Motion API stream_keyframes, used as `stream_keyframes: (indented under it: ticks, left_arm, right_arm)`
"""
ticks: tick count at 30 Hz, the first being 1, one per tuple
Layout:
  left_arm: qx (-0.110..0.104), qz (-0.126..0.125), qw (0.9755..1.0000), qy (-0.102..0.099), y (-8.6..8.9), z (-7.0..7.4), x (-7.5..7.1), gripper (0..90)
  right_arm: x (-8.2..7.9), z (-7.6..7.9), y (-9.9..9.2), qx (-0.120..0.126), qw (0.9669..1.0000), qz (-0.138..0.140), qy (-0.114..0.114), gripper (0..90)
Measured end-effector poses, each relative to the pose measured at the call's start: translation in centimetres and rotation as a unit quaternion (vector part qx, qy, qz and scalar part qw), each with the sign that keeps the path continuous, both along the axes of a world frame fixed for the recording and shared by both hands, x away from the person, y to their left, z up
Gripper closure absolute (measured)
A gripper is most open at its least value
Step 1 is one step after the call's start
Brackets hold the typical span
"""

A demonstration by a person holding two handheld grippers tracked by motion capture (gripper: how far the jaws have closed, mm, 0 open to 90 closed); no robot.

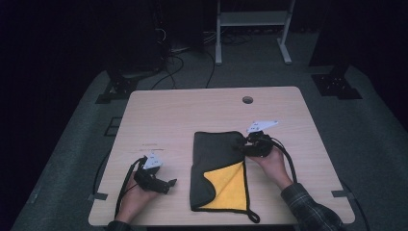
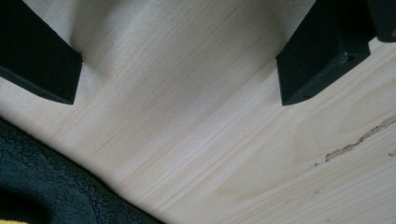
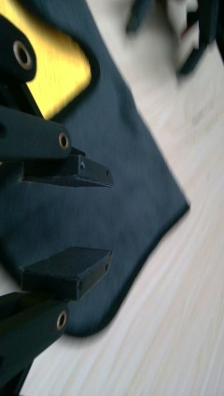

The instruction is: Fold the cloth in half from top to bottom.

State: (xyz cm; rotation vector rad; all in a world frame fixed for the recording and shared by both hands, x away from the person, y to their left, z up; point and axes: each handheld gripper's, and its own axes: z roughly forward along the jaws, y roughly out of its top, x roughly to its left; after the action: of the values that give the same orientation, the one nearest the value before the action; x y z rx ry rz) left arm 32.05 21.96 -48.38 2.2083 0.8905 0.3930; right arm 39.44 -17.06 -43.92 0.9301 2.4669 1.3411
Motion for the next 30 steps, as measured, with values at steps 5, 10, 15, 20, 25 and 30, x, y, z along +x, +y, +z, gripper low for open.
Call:
stream_keyframes:
  ticks: [5,10,15,20,25,30]
  left_arm:
    - [-0.001,0.001,1.0,0.0,0.0,0.0,0.0,0.0]
    - [-0.001,0.001,1.0,0.0,0.0,0.0,0.0,0.0]
    - [-0.001,0.001,1.0,0.0,0.0,0.0,0.0,0.0]
    - [-0.001,0.001,1.0,0.0,0.0,0.0,0.0,0.0]
    - [-0.001,0.001,1.0,0.0,0.0,0.0,0.0,0.0]
    - [-0.001,0.001,1.0,0.0,0.0,0.0,0.0,0.0]
  right_arm:
    - [-2.1,0.0,2.9,-0.005,0.9984,0.056,0.003,55.6]
    - [-3.1,-0.4,5.3,-0.007,0.9956,0.093,0.008,55.4]
    - [-3.5,-1.1,7.9,-0.016,0.9924,0.121,0.015,55.5]
    - [-3.7,-2.1,9.4,-0.043,0.9902,0.132,0.014,55.9]
    - [-3.6,-3.0,9.8,-0.062,0.9881,0.139,0.018,60.0]
    - [-3.9,-3.4,10.2,-0.073,0.9863,0.148,0.008,68.0]
